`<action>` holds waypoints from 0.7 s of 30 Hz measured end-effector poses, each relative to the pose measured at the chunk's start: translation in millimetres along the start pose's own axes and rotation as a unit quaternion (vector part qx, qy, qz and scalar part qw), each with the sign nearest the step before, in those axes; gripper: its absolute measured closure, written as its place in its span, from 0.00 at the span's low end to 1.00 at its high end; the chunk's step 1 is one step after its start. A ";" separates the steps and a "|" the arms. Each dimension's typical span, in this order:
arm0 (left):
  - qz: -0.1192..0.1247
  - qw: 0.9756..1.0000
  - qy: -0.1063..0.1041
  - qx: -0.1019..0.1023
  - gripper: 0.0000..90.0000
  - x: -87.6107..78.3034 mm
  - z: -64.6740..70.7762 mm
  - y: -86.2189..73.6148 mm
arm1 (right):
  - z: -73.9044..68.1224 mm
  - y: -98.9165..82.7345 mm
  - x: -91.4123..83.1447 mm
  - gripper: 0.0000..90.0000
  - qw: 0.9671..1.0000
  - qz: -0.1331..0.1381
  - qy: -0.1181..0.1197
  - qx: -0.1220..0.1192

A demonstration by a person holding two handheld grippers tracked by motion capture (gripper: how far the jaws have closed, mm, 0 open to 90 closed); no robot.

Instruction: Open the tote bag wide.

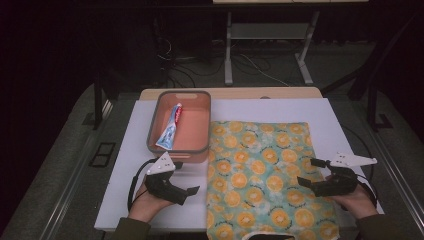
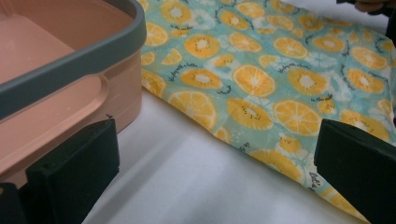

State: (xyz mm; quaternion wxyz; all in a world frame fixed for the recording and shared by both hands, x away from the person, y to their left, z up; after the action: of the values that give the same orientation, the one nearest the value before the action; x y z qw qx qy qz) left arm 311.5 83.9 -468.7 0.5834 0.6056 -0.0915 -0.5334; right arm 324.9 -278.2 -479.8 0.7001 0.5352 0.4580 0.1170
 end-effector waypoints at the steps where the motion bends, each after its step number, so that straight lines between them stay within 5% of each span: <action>1: -0.003 1.000 0.000 0.000 0.00 0.8 0.0 -0.6 | 0.0 0.0 0.0 0.11 1.000 0.000 0.000 0.000; 10: -0.018 1.000 0.000 0.003 0.00 8.4 7.1 -2.5 | -2.4 0.8 -1.3 0.11 1.000 0.001 -0.001 -0.004; 21: -0.063 0.998 -0.009 0.024 0.02 39.8 24.4 -10.9 | -1.1 -1.9 -0.7 0.11 1.000 -0.006 -0.006 -0.004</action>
State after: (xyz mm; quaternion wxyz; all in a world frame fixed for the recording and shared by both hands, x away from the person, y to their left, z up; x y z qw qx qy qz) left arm 304.0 43.2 -492.8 0.5334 0.6190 -0.0709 -0.5721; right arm 323.1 -278.7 -481.1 0.7056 0.5303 0.4566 0.1112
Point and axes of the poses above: each handheld gripper's, and its own axes: x roughly forward along the jaws, y roughly out of its top, z roughly to its right, the point moved 10 cm from there along x, roughly forward along the jaws, and after that the axes turned 9 degrees about -x, right-handed, at the moved point
